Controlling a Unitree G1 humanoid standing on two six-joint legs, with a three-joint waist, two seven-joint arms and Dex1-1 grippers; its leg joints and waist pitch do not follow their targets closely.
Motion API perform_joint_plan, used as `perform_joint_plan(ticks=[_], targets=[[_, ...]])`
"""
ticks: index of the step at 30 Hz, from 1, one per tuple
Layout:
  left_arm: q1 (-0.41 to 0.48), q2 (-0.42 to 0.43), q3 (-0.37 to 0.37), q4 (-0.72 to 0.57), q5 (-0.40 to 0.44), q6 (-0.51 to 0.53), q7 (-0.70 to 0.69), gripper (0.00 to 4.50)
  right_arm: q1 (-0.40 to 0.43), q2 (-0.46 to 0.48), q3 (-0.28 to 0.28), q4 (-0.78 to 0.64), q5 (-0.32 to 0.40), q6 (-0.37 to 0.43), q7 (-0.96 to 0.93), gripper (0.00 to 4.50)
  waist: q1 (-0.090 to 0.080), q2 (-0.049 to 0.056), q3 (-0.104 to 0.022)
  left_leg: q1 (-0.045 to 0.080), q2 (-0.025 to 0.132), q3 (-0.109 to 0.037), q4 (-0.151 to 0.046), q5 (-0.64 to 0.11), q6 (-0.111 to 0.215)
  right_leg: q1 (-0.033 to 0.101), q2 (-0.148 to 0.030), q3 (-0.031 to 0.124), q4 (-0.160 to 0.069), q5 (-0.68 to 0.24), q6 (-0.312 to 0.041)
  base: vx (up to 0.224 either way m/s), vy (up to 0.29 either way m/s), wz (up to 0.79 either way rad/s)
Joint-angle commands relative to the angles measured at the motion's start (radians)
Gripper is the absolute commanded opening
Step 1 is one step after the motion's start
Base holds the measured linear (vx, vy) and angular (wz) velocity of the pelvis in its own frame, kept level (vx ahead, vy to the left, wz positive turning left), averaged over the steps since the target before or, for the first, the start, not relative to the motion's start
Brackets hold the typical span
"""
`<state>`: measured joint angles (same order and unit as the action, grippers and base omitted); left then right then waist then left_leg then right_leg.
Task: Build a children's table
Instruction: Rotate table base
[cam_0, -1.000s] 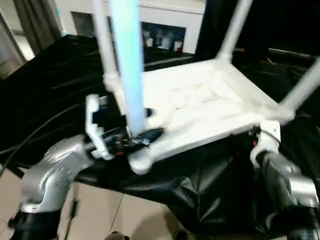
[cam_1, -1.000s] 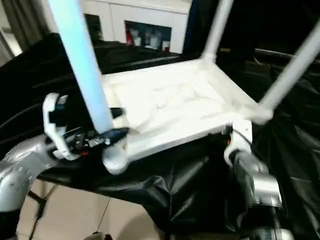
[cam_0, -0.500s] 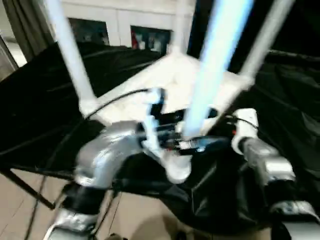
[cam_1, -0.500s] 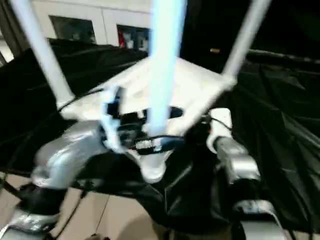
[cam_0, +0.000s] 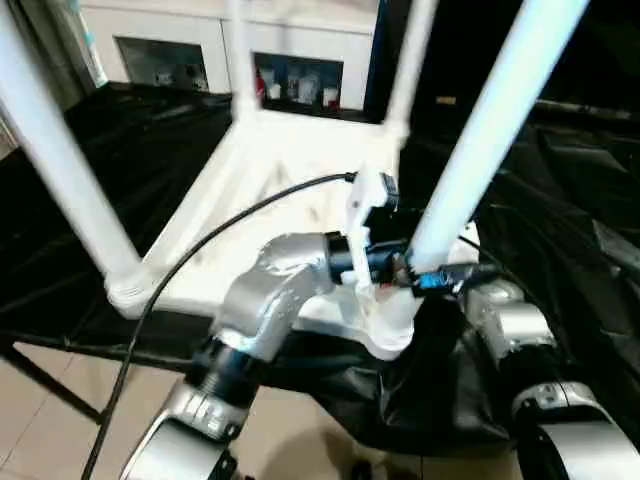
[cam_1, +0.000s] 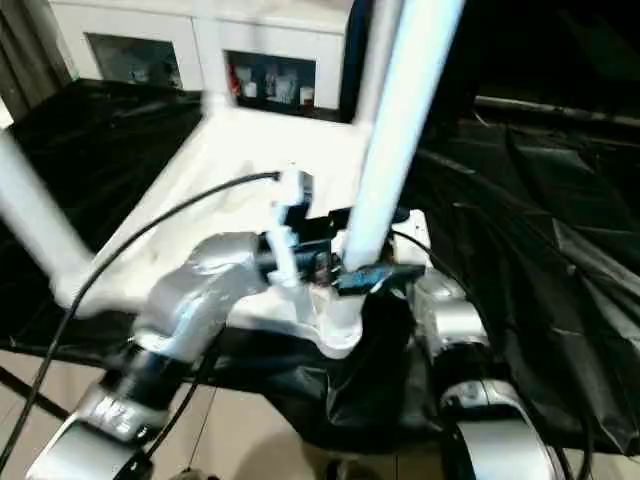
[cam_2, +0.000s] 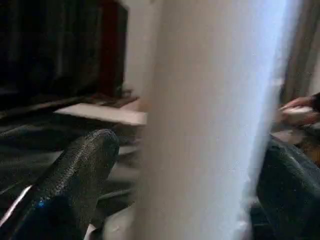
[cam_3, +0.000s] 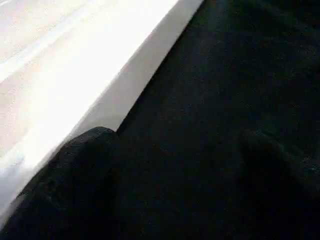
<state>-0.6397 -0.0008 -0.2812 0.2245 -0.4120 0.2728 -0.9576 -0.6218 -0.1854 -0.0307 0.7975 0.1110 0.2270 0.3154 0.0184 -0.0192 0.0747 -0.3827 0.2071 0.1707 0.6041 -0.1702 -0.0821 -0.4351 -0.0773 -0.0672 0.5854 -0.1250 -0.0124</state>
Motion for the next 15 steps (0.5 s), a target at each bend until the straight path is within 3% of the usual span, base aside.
perform_joint_plan(ticks=[1, 5, 10, 12, 15], targets=[[-0.029, -0.012, -0.019, 0.046, 0.052, -0.041, 0.027, 4.5, -0.022, 0.027, 0.025, -0.002, 0.009, -0.026, 0.064, 4.46, 0.014, -0.004, -0.088, 0.008, 0.003, 0.005, -0.067, -0.269, 0.034, 0.07, -0.043, 0.022, -0.077, -0.411, -0.14, 0.0, 0.0, 0.0], [-0.052, -0.002, -0.015, 0.112, 0.112, -0.091, 0.072, 4.5, -0.029, 0.02, 0.021, 0.026, -0.015, -0.049, 0.035, 4.46, 0.021, -0.002, -0.093, 0.007, 0.006, 0.005, -0.065, -0.23, 0.041, 0.074, -0.046, 0.023, -0.07, -0.355, -0.165, 0.0, 0.0, 0.0], [-0.073, 0.039, -0.009, 0.185, 0.19, -0.143, 0.131, 4.5, -0.044, -0.015, -0.041, 0.04, 0.006, -0.087, -0.019, 4.46, 0.026, -0.001, -0.092, 0.011, 0.004, 0.008, -0.064, -0.235, 0.046, 0.072, -0.044, 0.025, -0.067, -0.339, -0.179, 0.0, 0.0, 0.0], [-0.074, 0.057, -0.01, 0.206, 0.219, -0.157, 0.148, 4.5, -0.037, -0.034, -0.053, 0.024, 0.01, -0.087, -0.008, 4.46, 0.027, -0.002, -0.09, 0.01, 0.004, 0.008, -0.065, -0.247, 0.045, 0.072, -0.044, 0.023, -0.07, -0.37, -0.169, 0.0, 0.0, 0.0], [-0.061, 0.083, 0.001, 0.222, 0.247, -0.164, 0.175, 4.5, -0.006, -0.083, -0.071, -0.027, 0.02, -0.081, 0.035, 4.46, 0.029, -0.005, -0.087, 0.014, -0.001, 0.008, -0.064, -0.278, 0.038, 0.07, -0.041, 0.019, -0.08, -0.459, -0.127, 0.0, 0.0, 0.0]])
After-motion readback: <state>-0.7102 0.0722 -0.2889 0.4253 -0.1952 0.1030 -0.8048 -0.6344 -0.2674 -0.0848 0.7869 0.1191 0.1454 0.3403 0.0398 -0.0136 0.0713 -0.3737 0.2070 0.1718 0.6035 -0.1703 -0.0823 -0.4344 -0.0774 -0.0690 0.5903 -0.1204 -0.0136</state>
